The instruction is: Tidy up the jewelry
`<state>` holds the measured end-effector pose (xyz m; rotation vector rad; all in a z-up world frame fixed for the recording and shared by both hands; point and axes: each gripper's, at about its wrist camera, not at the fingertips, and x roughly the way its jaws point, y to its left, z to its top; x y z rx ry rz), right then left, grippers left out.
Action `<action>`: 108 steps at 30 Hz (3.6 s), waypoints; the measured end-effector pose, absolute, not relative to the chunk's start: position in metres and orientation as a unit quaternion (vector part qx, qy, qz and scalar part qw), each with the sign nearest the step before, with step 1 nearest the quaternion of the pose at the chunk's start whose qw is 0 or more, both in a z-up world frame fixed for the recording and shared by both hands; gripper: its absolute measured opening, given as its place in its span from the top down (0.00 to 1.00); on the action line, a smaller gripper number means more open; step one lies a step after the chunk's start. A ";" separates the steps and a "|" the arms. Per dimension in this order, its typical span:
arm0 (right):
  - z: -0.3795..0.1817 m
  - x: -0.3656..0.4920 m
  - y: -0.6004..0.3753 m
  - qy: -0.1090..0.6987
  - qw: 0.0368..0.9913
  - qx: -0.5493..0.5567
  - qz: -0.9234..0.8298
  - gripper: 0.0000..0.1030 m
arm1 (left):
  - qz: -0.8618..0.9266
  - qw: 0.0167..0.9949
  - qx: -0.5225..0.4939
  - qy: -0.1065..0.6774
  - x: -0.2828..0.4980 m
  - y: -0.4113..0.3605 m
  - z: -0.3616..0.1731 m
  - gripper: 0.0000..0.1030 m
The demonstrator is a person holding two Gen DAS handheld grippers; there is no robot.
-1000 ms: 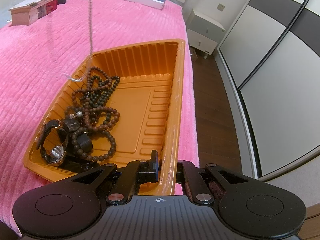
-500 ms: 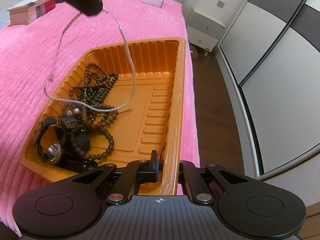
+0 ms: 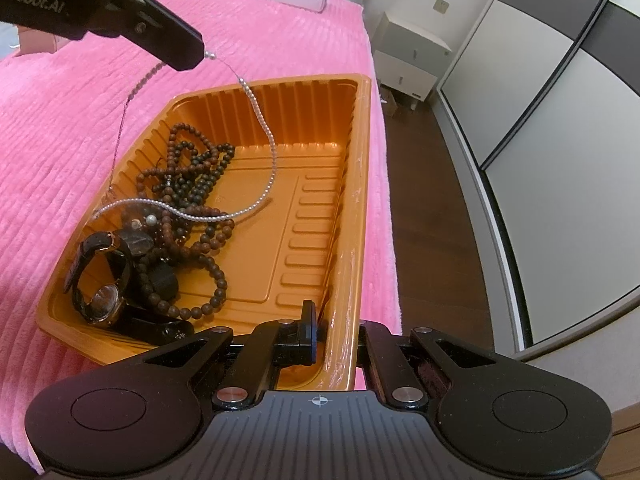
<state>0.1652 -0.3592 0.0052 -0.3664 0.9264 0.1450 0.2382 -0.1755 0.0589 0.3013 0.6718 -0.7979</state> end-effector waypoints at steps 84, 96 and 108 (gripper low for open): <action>0.025 0.036 -0.267 0.417 0.901 0.033 0.113 0.22 | -0.031 0.916 -0.073 0.392 0.017 -0.020 0.003 0.01; 0.010 0.021 -0.254 0.438 0.890 0.013 0.124 0.22 | -0.013 0.910 -0.057 0.410 0.004 -0.031 -0.010 0.00; 0.016 0.020 -0.249 0.431 0.893 0.009 0.127 0.22 | -0.010 0.910 -0.058 0.410 0.006 -0.032 -0.010 0.00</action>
